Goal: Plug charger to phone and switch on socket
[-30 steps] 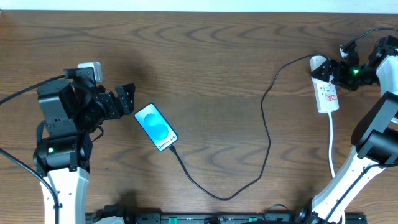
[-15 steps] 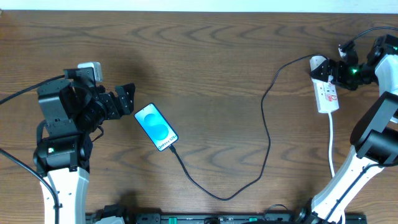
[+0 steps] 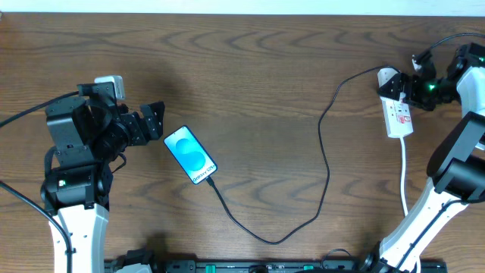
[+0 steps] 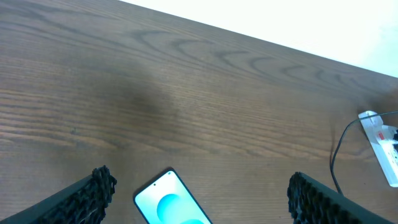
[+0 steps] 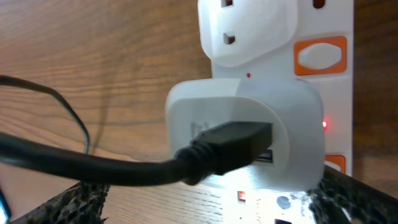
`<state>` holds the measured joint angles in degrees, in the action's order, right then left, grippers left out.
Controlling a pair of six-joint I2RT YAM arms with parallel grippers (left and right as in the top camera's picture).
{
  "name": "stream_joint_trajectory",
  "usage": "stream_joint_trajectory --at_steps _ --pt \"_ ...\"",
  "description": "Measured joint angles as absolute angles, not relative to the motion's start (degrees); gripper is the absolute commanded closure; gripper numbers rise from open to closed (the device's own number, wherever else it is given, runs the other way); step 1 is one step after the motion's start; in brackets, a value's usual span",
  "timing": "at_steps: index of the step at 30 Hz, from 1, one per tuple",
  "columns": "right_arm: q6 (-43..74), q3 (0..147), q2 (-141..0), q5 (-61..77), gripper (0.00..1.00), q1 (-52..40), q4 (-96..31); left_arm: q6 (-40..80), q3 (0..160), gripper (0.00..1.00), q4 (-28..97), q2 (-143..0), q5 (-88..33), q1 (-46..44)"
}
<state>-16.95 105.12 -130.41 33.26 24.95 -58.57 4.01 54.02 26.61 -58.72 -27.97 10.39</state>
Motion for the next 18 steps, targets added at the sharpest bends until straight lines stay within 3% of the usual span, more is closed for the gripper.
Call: stream_joint_trajectory --at_steps 18 --pt "-15.38 100.71 -128.14 33.12 0.01 25.08 -54.92 4.01 54.02 0.09 26.61 -58.72 -27.97 10.39"
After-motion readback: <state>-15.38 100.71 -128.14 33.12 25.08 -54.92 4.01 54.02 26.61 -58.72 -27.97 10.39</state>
